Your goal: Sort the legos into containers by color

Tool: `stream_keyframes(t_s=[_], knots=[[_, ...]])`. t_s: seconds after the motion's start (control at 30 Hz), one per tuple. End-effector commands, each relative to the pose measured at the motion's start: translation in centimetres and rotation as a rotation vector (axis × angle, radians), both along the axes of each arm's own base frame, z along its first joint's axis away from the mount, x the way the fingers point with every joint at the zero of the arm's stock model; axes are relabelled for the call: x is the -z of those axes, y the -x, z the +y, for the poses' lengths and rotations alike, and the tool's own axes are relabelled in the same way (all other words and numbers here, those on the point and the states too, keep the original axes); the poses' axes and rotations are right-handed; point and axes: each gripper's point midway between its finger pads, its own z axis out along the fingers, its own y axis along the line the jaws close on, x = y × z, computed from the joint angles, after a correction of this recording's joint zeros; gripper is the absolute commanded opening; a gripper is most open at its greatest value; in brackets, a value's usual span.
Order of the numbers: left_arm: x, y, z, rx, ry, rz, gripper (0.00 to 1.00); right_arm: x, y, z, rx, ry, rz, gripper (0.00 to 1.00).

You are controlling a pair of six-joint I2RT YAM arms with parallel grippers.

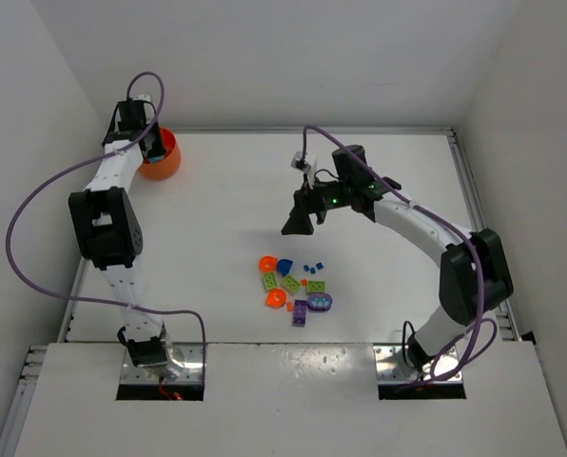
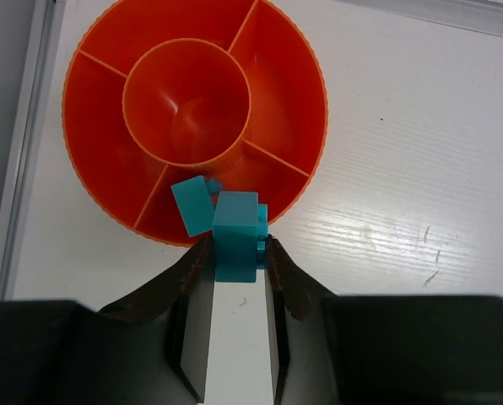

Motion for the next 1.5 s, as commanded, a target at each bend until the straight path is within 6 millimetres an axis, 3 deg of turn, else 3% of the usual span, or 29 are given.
stream_keyframes(t_s=[0.0, 0.47, 0.57, 0.67, 0.7, 0.8, 0.9, 1.03, 1.07, 1.13, 1.23, 1.27, 1.3, 1.37, 1.4, 1.47], knots=[[-1.9, -1.0, 1.0, -0.026, -0.005, -0.051, 0.00, 0.3, -0.3, 0.4, -0.023, -0.013, -0.023, 0.75], [-1.2, -1.8, 1.5, -0.043, -0.016, -0.042, 0.12, 0.2, -0.2, 0.5, -0.037, -0.020, -0.009, 0.75], [-1.4, -2.2, 1.5, -0.043, -0.018, -0.051, 0.20, 0.6, 0.0, 0.5, -0.037, -0.016, -0.001, 0.75], [-1.4, -2.2, 1.5, -0.043, -0.018, -0.051, 0.39, 0.6, 0.0, 0.5, -0.037, -0.016, -0.001, 0.75], [-1.4, -2.3, 1.3, -0.032, -0.010, -0.052, 0.49, 0.6, 0.0, 0.4, -0.041, -0.015, -0.009, 0.75], [-1.3, -2.1, 1.1, -0.025, -0.003, -0.044, 0.57, 0.6, 0.2, 0.3, -0.041, -0.015, -0.009, 0.75], [-2.5, -1.9, 0.7, -0.006, 0.008, -0.061, 0.63, 0.8, 0.5, 0.2, -0.045, -0.015, -0.018, 0.75], [-5.8, -1.2, -0.1, 0.034, 0.015, -0.119, 0.63, 0.2, 0.6, -0.1, -0.046, -0.016, -0.055, 0.75], [-8.1, -0.6, -0.7, 0.054, 0.021, -0.160, 0.63, 0.4, 0.8, -0.4, -0.040, -0.001, -0.055, 0.75], [-9.4, 0.8, -2.8, 0.142, 0.076, -0.181, 0.62, 1.3, 1.7, -0.6, -0.064, 0.035, -0.083, 0.75], [-12.4, 4.7, -6.8, 0.321, 0.135, -0.232, 0.61, 2.2, 2.8, -1.6, -0.103, 0.073, -0.120, 0.73], [-13.0, 7.0, -7.9, 0.383, 0.126, -0.243, 0.61, 2.9, 4.2, -2.1, -0.134, 0.109, -0.076, 0.72], [-13.2, 8.6, -9.4, 0.466, 0.158, -0.251, 0.61, 3.7, 4.3, -2.4, -0.182, 0.141, -0.093, 0.68], [-13.2, 11.2, -10.6, 0.530, 0.160, -0.256, 0.62, 5.2, 5.8, -3.0, -0.239, 0.189, -0.043, 0.64], [-12.8, 13.4, -11.2, 0.549, 0.161, -0.255, 0.62, 5.7, 6.7, -3.5, -0.265, 0.224, -0.031, 0.64], [-12.3, 15.6, -12.1, 0.586, 0.178, -0.248, 0.65, 7.0, 7.6, -4.0, -0.266, 0.286, -0.034, 0.64]])
